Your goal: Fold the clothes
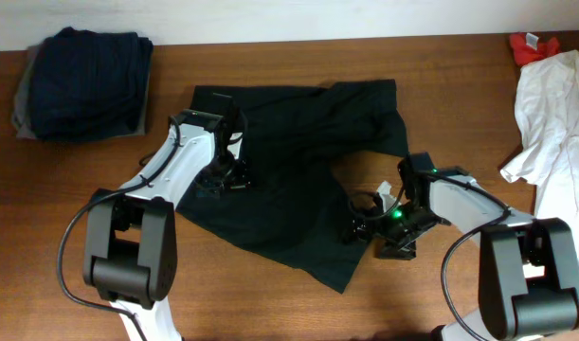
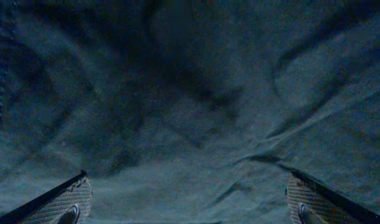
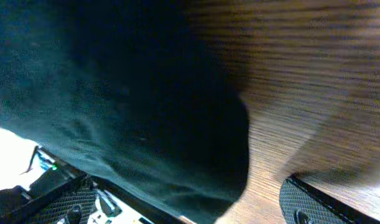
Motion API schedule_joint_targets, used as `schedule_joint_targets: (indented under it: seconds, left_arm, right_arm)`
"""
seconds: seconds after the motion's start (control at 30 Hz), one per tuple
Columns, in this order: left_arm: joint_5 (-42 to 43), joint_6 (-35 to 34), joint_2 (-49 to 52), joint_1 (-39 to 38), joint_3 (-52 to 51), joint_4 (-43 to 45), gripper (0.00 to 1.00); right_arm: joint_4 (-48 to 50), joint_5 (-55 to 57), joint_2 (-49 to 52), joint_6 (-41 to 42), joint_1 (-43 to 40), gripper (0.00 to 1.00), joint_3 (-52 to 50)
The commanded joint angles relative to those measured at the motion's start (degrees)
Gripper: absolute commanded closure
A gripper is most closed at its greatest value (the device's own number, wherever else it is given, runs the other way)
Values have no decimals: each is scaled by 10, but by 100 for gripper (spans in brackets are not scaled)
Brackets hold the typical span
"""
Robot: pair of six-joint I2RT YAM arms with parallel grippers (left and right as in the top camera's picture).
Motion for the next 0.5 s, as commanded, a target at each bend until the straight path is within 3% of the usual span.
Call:
schedule_joint_targets:
  seconds: [0.0,0.07,0.2,0.33,0.37,0.4,0.47]
  left_arm:
    - [6,-6,6,0,-4,9,1]
    - [6,-6,6,0,-4,9,1]
    - [6,-6,6,0,-4,9,1]
    - [4,-6,6,0,-4,9,1]
    - [4,-6,6,0,-4,10,1]
    - [4,-6,6,0,-4,10,1]
    - [-2,-6,6,0,-4,10,1]
  right_arm:
    - [25,-36,-1,-5,-1,2,-12]
    - [41,-37,-1,6,-1,4,-12]
    - [102,-20,-1,24,-1,41,-12]
    - [137,30,-1,25,-2,55,-9]
    - [137,50,-1,32,-2,63,-4]
    - [135,66,-1,37,-2,77,3]
    - [114,89,-1,37,-2,79,30]
